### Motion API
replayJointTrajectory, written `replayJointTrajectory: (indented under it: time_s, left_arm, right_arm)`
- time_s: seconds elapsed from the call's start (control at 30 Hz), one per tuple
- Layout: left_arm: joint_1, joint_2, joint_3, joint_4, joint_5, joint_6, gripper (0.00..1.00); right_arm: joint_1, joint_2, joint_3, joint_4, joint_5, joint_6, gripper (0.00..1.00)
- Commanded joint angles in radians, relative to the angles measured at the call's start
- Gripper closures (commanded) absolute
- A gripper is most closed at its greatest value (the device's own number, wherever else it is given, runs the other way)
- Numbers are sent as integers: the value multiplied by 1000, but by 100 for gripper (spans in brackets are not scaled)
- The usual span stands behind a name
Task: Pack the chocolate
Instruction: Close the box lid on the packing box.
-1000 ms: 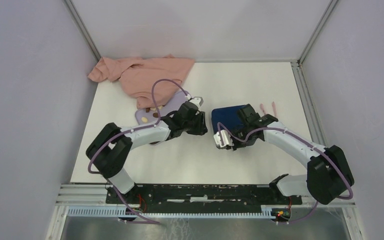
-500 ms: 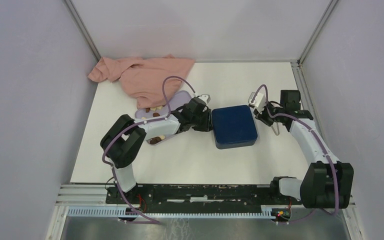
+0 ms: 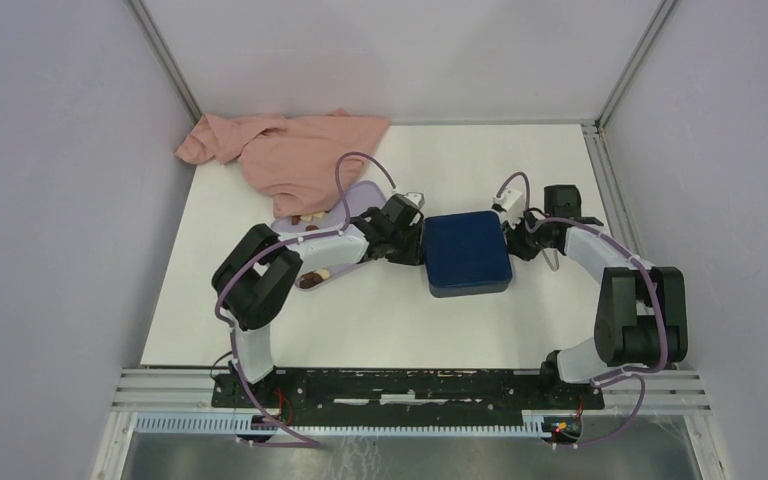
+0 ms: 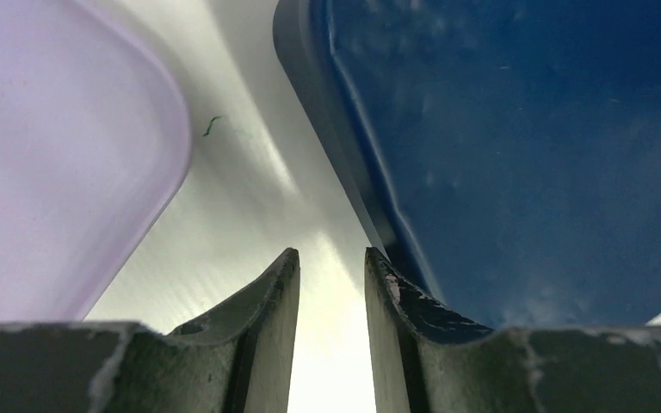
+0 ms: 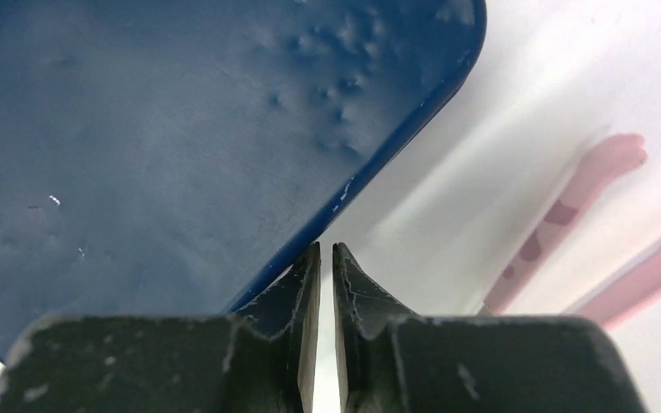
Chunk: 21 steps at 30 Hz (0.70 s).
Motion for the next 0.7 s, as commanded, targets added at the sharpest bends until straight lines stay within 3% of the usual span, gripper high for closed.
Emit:
replayJointTrajectory:
  time_s: [0.0, 0.17, 0.33, 0.67]
  left_arm:
    - [-22, 14, 65, 39, 32, -21, 59]
    - [-21, 13, 63, 20, 13, -18, 59]
    - [-21, 8, 62, 9, -2, -16, 59]
    - [-20, 21, 102, -34, -15, -1, 59]
  right_arm:
    - [70, -15, 15, -6, -178, 50, 84]
    - [55, -39, 16, 5, -18, 56, 82]
    - [-43, -100, 13, 25, 102, 42, 77]
    - [-87, -97, 15, 1, 18, 42, 75]
